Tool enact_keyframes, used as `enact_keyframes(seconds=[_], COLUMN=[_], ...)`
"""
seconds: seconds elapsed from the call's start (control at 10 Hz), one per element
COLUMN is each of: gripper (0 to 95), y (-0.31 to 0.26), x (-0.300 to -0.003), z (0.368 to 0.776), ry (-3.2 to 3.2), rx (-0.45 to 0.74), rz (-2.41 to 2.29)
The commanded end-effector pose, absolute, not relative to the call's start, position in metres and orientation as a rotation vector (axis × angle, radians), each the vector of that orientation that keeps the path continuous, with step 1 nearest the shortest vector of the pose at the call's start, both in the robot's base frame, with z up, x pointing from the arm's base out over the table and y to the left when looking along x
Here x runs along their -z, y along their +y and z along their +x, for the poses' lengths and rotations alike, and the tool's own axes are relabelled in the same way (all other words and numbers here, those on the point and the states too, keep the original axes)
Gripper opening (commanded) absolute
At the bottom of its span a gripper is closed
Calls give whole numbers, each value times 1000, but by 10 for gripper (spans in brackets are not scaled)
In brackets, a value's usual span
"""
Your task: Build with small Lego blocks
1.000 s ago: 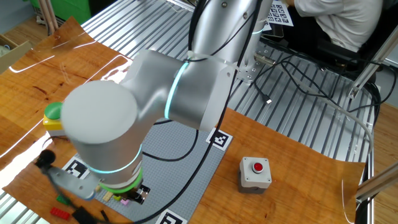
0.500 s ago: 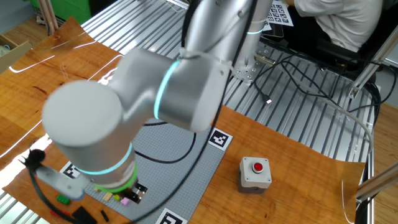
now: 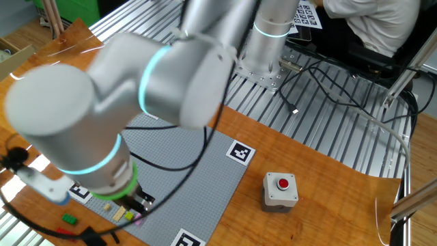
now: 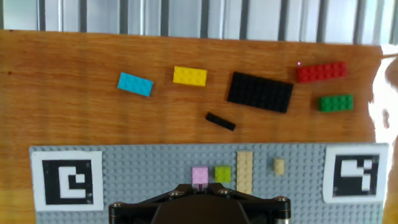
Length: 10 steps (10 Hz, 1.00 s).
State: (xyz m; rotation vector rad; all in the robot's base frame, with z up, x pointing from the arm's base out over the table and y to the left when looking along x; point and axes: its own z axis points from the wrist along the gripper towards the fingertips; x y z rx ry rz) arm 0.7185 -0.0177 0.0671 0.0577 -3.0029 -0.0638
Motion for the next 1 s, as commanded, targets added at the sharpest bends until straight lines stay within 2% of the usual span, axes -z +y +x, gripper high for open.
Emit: enact_keyframes(seconds=[0.1, 1.0], gripper=[0, 0], y=[-20, -20], x=[-71, -72], z=[716, 716], ry=[-3010, -3004], rx=[36, 24], rz=[53, 107])
